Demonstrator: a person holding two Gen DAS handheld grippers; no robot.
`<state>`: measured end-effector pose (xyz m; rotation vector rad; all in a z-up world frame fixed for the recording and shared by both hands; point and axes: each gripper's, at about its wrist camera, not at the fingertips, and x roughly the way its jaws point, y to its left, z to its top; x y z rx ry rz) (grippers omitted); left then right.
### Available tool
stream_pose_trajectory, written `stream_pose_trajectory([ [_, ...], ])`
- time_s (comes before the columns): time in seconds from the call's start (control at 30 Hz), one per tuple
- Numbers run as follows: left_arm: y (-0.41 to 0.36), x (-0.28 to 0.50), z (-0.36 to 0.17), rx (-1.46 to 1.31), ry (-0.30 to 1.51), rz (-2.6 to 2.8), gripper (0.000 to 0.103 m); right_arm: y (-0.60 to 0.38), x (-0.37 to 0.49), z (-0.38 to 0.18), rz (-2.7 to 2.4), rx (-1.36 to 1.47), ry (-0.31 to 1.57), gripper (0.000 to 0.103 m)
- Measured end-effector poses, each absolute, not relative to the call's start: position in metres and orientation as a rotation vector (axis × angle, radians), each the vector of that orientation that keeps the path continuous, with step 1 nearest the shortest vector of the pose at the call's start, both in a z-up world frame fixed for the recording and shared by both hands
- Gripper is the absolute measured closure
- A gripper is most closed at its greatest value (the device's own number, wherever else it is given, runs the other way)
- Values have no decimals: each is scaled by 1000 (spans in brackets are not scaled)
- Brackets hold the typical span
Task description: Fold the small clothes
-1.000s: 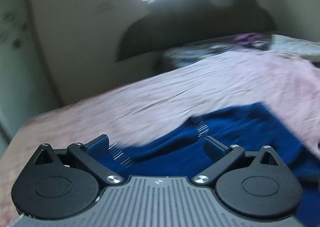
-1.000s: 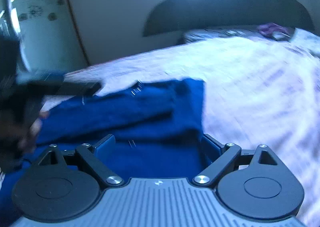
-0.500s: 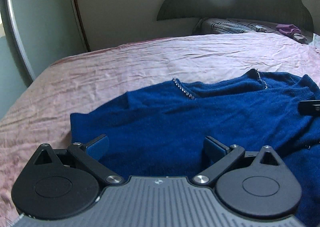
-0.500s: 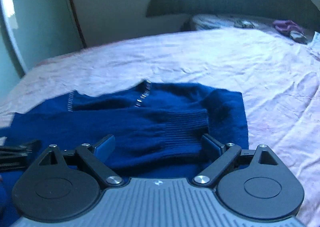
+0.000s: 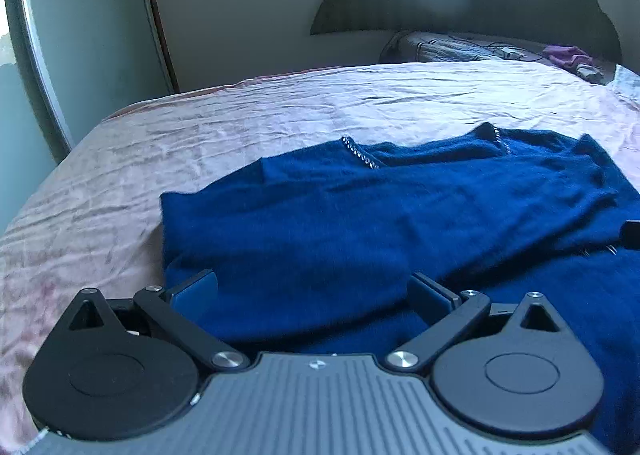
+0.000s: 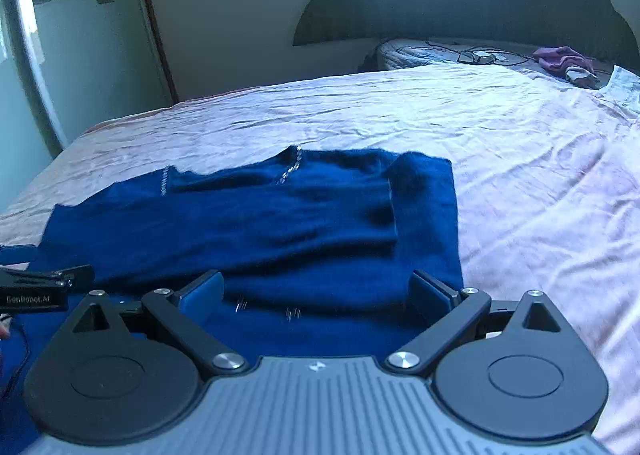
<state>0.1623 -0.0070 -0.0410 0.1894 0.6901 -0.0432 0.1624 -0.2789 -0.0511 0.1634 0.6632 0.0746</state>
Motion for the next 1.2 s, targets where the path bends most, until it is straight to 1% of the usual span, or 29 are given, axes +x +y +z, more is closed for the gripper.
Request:
stream_pose_trajectory([
  [0.2, 8, 120, -39, 185, 699, -26, 0, -275, 118, -49, 109, 132, 660, 3],
  [0.43, 25, 88, -43, 97, 740, -15, 0, -265, 73, -44, 135, 169, 627, 3],
  [1.2, 42, -1, -36, 101, 774, -19, 0, -270, -7, -34, 136, 274, 589, 3],
])
